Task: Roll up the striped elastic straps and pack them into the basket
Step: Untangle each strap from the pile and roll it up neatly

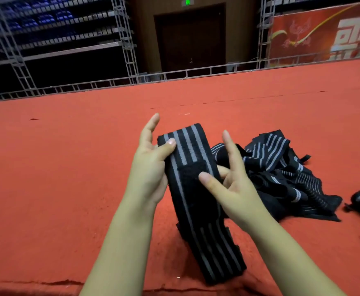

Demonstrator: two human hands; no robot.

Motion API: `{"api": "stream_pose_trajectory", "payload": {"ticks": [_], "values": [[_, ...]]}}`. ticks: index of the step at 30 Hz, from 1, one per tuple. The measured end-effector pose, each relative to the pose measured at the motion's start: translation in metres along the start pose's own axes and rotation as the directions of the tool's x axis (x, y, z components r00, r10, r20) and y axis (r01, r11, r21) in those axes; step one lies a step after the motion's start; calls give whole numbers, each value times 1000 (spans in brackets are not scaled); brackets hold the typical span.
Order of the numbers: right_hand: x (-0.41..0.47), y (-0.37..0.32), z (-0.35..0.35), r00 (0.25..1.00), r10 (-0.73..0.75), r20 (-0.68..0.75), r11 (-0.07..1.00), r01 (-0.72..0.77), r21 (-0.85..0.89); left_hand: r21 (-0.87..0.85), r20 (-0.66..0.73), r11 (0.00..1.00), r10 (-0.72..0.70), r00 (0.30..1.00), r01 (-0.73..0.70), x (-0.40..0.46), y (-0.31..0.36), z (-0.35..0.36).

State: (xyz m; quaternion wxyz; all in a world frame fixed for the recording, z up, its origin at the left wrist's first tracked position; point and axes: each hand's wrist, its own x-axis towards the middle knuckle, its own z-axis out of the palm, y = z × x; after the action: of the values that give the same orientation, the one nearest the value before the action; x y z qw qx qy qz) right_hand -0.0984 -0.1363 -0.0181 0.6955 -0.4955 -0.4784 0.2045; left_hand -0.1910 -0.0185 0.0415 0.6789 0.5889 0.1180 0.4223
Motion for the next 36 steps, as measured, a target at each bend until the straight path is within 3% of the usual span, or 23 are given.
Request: {"api": "stream_pose_trajectory", "payload": {"ticks": [5,10,13,17,20,23,29,36], "values": [[25,-13,4,963,-137,-234,986,156,66,127,181,992,-48,982,25,-7,-17,3],[48,-22,-3,907,-48,-418,968,146,205,245,280,969,-77,957,7,-39,-49,-4],[55,-23,-12,924,4,-383,978,77,194,259,261,966,-71,963,2,-44,-55,-9],[46,-9,-17,995,73,-71,987,-62,146,173,156,985,-39,987,12,-38,-49,-8],[33,6,-10,996,54,71,999,-55,4,146,110,989,-46,993,30,-27,-44,-8],[38,10,-8,999,29,-26,1000,-29,8,188,140,979,-108,984,80,-24,-51,-11],[71,6,-30,951,85,-296,981,-28,192,280,179,914,-351,919,294,-45,-79,-30],[93,17,-39,900,149,-409,967,-47,249,176,143,919,-378,915,352,-45,-81,-38]]}}
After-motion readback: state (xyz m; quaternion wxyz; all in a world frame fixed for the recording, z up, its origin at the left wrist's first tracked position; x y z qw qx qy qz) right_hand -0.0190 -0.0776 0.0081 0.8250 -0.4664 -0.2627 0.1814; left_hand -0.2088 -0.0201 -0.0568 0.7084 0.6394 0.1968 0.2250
